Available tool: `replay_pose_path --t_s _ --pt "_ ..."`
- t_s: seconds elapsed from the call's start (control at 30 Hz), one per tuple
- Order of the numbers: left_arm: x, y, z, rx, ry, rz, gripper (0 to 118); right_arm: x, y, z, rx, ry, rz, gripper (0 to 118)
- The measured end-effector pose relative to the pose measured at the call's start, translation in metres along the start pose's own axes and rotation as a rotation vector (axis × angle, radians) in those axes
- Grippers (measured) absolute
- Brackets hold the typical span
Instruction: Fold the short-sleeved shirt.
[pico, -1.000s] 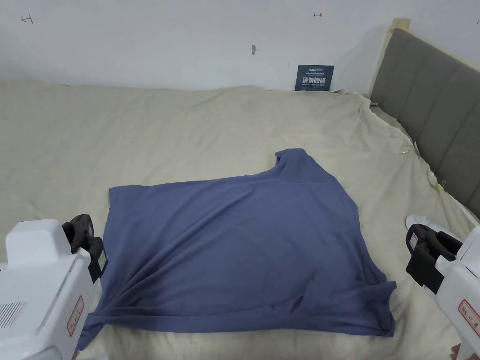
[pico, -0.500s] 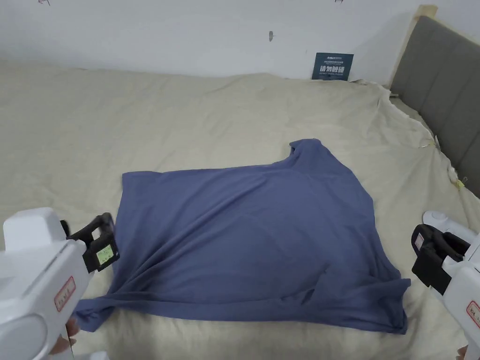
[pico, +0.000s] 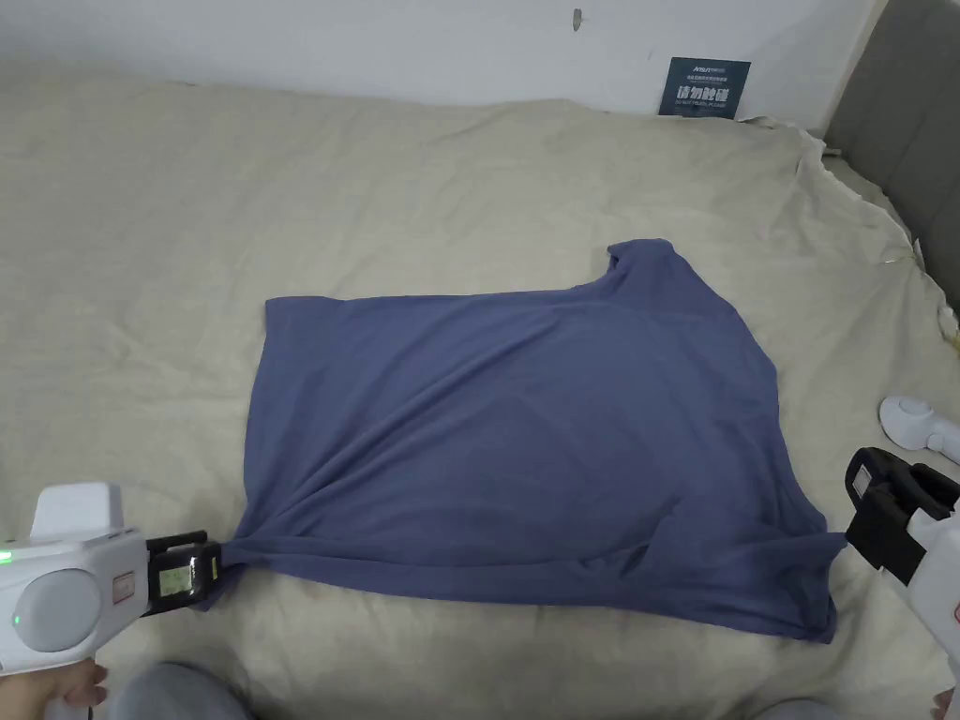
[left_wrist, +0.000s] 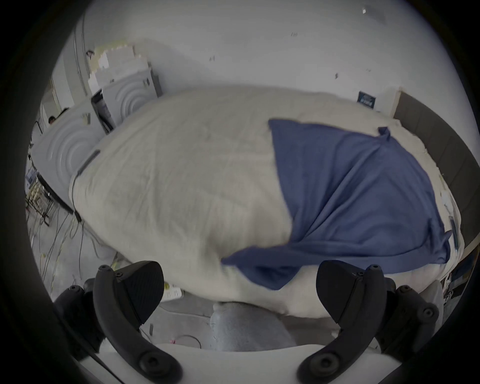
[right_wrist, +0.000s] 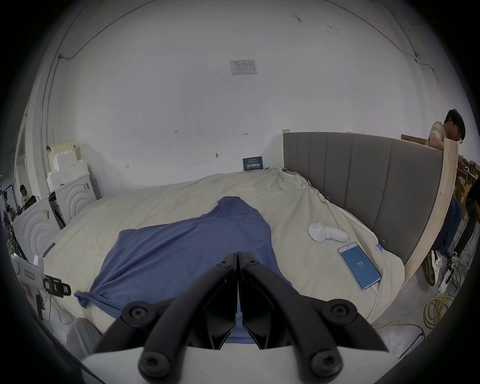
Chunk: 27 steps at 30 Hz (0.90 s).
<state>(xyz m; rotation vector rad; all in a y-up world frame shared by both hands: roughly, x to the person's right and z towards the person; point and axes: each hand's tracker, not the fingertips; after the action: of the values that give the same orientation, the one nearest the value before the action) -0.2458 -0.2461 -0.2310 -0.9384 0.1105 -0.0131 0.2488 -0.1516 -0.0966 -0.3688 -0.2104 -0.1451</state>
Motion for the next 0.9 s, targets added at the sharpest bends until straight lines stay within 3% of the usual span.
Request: replay_pose_path --t_s 0.1,0.27,0.3,0.4,0.43,0.57,0.67,0.9 --pt "-0.004 -0.006 -0.015 -0.028 -0.014 0.01 82 0.005 -0.001 -0.004 -0.008 -0.003 -0.005 0" --pt "-0.002 -0.007 -0.036 -0.086 -0.103 0.032 73 0.009 -0.001 -0.009 -0.014 -0.008 -0.004 0" --pt "-0.001 -0.007 -0.037 -0.079 -0.117 0.033 65 0.009 -0.001 -0.01 -0.014 -0.01 -0.004 0" --pt "0.001 -0.007 -0.04 -0.064 -0.151 0.042 14 0.009 -0.002 -0.012 -0.018 -0.014 -0.001 0" --pt "0.001 -0.007 -0.038 -0.055 -0.165 0.054 2 0.01 -0.002 -0.012 -0.022 -0.016 0.001 0" --pt "0.004 -0.009 -0.025 0.02 -0.176 0.028 0 0.011 -0.006 -0.014 -0.044 -0.018 0.008 0" --pt "-0.002 -0.008 -0.003 0.125 -0.183 0.086 0 0.016 -0.008 -0.016 -0.074 -0.023 0.006 0" --pt "0.001 -0.007 0.047 0.326 -0.183 0.112 0 0.049 -0.01 -0.032 -0.224 -0.045 -0.036 0"
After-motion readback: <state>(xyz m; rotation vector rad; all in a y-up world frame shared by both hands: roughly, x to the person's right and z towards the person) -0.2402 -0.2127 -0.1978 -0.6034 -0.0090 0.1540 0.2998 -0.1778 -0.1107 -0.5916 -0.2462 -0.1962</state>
